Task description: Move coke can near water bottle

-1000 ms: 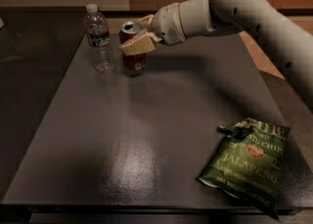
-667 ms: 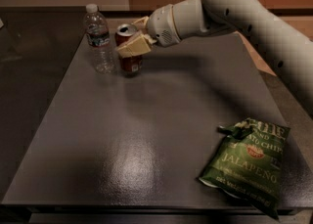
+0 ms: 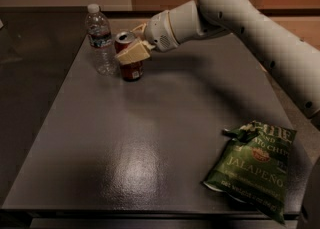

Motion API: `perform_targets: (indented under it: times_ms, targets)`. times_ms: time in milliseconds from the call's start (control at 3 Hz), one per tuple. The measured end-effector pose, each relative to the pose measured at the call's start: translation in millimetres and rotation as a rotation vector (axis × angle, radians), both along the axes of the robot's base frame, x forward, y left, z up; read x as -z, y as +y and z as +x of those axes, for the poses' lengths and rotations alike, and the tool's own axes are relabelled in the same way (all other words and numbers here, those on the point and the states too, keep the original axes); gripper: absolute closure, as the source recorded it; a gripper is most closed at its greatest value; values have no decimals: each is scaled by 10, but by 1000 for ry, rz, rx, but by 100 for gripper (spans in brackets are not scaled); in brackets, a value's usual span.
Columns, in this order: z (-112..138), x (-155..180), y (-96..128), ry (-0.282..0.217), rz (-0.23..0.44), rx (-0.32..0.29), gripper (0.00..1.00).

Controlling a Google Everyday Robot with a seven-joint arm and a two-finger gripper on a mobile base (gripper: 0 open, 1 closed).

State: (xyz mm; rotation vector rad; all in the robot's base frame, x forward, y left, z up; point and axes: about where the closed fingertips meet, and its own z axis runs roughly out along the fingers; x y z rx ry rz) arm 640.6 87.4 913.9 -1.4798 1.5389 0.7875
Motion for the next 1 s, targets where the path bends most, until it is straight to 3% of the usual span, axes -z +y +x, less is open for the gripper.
perform_targets:
  times_ms: [333, 667, 1000]
  targets:
    - [2, 103, 20, 30, -24, -16, 12]
    - [-7, 108, 42, 31, -24, -20, 0]
    - [-7, 108, 43, 31, -24, -20, 0]
